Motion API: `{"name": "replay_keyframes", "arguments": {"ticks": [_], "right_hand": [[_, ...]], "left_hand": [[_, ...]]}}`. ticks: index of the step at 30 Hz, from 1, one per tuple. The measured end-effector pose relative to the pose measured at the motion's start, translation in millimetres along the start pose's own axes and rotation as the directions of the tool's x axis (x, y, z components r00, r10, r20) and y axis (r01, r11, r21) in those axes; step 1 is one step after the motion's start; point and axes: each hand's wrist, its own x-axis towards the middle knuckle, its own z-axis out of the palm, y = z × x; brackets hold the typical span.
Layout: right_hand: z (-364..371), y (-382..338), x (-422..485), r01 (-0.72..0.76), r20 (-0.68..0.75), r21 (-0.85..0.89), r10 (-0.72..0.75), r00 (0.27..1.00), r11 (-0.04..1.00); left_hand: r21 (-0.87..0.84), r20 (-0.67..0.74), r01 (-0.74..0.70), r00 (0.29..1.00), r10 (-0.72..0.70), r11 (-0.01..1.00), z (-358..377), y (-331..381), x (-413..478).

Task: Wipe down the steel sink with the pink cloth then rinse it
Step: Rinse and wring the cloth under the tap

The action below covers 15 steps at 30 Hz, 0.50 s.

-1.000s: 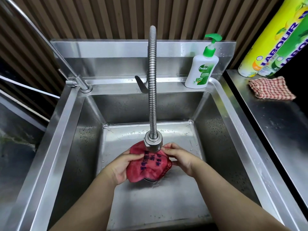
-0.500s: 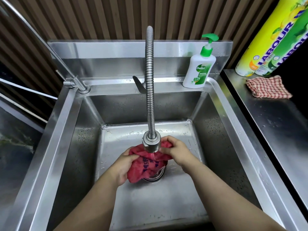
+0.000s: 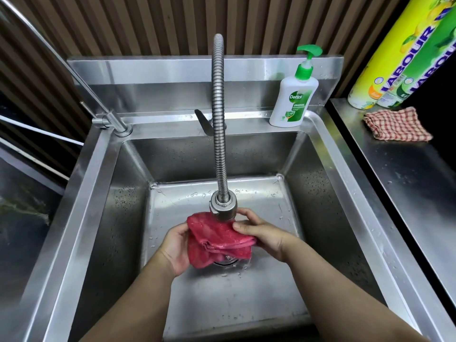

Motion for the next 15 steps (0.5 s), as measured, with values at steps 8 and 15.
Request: {"name": "replay_keyframes", "arguments": {"ticks": [8, 15], "right_hand": [[0.8, 8.8, 10.2, 0.089, -0.188, -0.136, -0.114, 0.976, 0.987], [9.7, 9.6, 25.2, 0.009, -0.337, -0.424, -0.166, 0.927, 0.906]], "left_hand": [[0.246, -0.060, 0.027, 0.998, -0.013, 0.969, -3.7, 9.6, 8.4], [0.156, -0.001, 0.025, 1.000, -0.026, 0.987, -2.6, 2.7, 13.7]]}}
